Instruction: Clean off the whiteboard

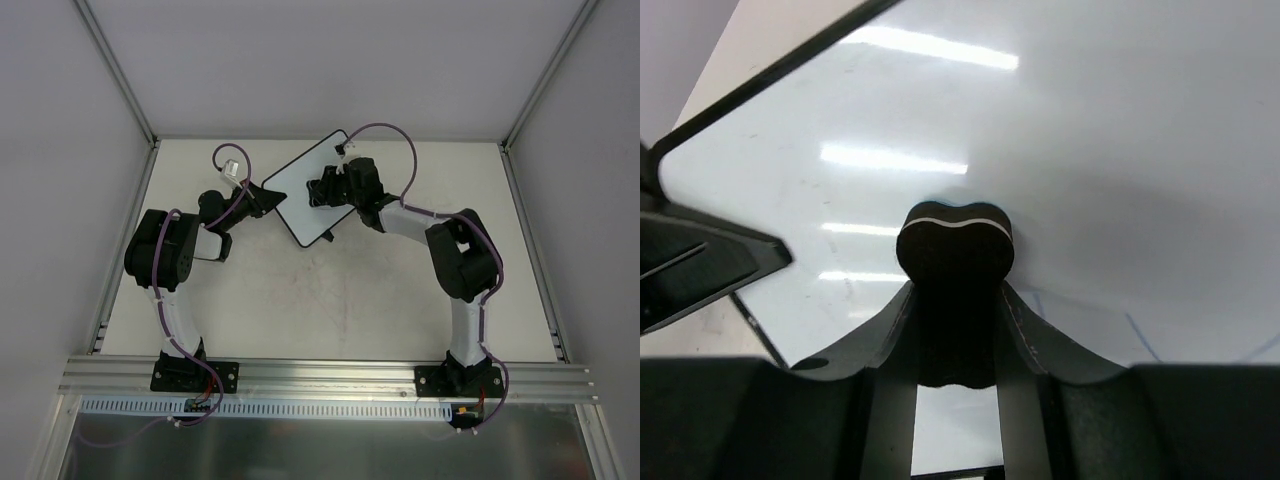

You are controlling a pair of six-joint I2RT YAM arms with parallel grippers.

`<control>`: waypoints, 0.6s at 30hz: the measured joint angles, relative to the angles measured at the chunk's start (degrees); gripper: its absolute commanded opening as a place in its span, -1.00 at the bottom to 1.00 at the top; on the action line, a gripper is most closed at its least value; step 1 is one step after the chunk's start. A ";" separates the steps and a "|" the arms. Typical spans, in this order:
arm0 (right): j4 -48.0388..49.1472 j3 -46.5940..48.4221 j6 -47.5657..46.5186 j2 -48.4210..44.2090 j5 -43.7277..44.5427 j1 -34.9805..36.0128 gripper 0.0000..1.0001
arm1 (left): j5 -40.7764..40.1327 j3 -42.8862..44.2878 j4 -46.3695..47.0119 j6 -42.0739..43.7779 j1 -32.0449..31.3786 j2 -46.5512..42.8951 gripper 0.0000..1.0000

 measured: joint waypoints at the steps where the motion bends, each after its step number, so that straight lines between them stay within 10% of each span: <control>1: 0.22 -0.59 0.98 -0.13 0.81 -0.55 -1.00 | 0.00 0.00 0.00 -0.02 0.00 0.00 -1.00; 18: -8.48 -1.46 9.31 -1.07 14.43 -5.11 -1.00 | 0.09 -0.04 0.02 0.02 -0.13 -0.13 -1.00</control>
